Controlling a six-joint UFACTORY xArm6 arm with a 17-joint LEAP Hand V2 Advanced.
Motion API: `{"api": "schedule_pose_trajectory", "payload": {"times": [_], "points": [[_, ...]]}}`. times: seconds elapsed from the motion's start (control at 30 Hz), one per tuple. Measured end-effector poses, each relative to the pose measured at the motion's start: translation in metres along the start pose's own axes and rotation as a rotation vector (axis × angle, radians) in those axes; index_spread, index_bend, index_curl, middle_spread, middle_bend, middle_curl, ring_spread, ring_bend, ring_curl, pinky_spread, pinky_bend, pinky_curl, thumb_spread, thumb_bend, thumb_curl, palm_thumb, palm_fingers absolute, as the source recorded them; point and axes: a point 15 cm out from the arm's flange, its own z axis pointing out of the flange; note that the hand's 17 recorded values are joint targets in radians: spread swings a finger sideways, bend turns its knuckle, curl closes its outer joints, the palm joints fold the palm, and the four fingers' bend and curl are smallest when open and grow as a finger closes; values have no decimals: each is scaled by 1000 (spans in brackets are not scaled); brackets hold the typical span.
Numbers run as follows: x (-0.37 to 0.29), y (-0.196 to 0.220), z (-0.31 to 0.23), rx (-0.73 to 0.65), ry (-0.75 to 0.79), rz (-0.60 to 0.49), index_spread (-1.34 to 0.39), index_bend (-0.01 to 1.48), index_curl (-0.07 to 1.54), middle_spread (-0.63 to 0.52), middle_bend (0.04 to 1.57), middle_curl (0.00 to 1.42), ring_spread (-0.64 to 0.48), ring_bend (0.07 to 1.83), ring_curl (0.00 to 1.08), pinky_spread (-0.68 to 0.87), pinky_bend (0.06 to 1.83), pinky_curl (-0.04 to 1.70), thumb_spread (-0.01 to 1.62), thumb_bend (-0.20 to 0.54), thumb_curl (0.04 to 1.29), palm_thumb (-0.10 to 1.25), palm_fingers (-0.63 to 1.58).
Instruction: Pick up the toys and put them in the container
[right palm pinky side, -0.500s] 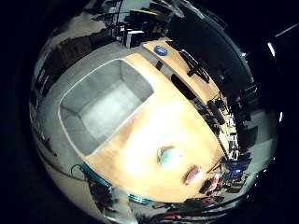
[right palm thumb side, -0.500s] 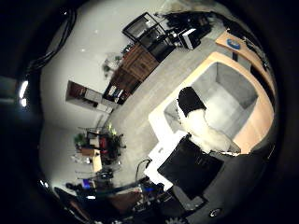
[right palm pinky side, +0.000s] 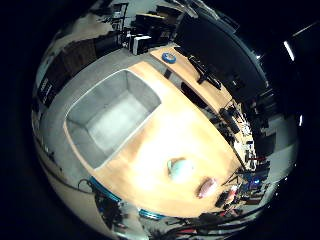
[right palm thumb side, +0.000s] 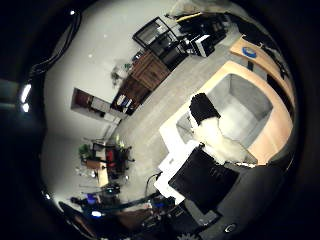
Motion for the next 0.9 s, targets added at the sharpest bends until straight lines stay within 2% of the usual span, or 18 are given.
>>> {"api": "schedule_pose_trajectory", "payload": {"times": [0.23, 0.43, 0.57, 0.77, 0.9], "points": [[-5, 10, -11, -43, -3, -9, -624, 403, 397, -351, 180, 253, -335, 675, 170, -35, 853, -8, 1037, -25, 435, 516, 490], [69, 29, -35, -36, 79, 111, -628, 405, 399, -364, 186, 256, -335, 674, 168, -30, 835, -10, 1032, -26, 437, 522, 486], [111, 49, -38, -83, 178, 150, -620, 401, 400, -351, 197, 268, -318, 649, 167, 34, 752, -10, 1030, -26, 437, 523, 415], [129, 71, -36, -133, 223, 181, -616, 385, 391, -334, 186, 273, -297, 622, 158, 86, 708, -4, 1031, -32, 430, 488, 415], [154, 98, -45, -186, 259, 239, -608, 366, 386, -330, 182, 273, -287, 610, 156, 110, 699, -2, 1032, -36, 424, 457, 414]]}}
